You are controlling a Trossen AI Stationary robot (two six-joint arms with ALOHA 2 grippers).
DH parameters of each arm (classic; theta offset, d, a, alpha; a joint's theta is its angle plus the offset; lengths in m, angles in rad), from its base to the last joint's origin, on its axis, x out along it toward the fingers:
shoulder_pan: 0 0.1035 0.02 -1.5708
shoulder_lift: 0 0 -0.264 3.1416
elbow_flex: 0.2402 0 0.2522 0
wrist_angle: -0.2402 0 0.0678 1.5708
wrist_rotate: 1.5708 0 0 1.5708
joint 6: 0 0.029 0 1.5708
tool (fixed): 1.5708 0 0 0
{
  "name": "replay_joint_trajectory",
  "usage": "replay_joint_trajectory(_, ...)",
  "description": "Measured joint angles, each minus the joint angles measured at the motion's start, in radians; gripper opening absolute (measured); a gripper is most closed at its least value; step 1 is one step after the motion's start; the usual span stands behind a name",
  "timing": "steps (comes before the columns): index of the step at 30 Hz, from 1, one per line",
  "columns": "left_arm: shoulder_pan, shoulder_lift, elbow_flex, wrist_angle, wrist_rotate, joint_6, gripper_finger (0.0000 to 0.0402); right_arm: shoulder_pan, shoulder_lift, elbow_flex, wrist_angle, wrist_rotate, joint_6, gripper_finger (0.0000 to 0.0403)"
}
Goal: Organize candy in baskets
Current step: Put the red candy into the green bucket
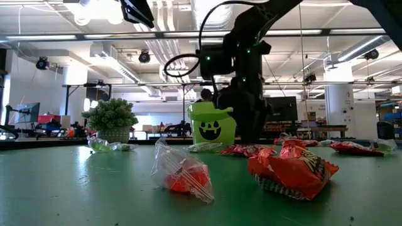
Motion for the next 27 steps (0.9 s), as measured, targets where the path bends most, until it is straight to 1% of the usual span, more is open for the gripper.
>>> replay_joint_trajectory(5,0.0,0.0,0.0,0.0,0.0,0.012,0.0103,-0.018,0.043,0.005,0.017,-0.069,-0.008,0.019)
replay_joint_trajectory(9,0.0,0.003,0.0,0.0,0.0,0.016,0.0103,-0.029,0.084,0.004,0.014,-0.076,0.008,0.0189)
replay_joint_trajectory(12,0.0,0.008,0.0,0.0,0.0,0.017,0.0103,-0.029,0.102,0.003,0.015,-0.076,0.027,0.0179)
replay_joint_trajectory(15,0.0,0.012,0.0,0.0,0.0,0.018,0.0103,-0.029,0.114,0.002,0.017,-0.075,0.028,0.015)
replay_joint_trajectory(24,0.0,0.014,0.0,-0.006,0.0,0.018,0.0103,-0.037,0.114,0.002,0.019,-0.073,0.028,0.0026)
replay_joint_trajectory(27,0.0,0.014,0.0,-0.015,0.0,0.018,0.0103,-0.042,0.107,0.001,0.017,-0.066,0.029,0.0011)
